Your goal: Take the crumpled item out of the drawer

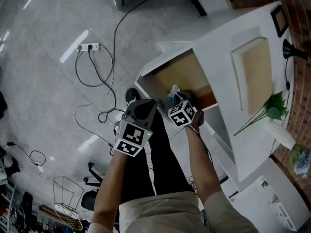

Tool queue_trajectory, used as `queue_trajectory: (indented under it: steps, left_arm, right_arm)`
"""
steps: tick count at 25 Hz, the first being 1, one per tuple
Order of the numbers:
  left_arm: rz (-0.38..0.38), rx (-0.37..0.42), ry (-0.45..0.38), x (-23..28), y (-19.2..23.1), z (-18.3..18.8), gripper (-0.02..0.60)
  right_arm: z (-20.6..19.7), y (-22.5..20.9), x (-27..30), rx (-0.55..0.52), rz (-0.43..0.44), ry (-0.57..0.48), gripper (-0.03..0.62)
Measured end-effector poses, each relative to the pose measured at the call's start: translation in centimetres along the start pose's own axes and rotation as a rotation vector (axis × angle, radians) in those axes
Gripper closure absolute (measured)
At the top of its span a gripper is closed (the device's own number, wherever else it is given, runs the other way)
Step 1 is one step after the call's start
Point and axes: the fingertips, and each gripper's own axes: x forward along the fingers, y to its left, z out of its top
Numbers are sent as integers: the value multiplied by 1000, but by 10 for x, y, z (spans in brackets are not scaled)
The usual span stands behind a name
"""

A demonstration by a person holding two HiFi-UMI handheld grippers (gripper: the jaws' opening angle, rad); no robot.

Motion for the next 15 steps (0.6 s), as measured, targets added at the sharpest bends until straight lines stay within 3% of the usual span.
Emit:
queue_trajectory:
  steps: [15]
  left_arm:
    - [-35, 82, 1, 4, -27, 20, 565]
  right_arm:
    - [16, -10, -42, 123, -37, -96, 536]
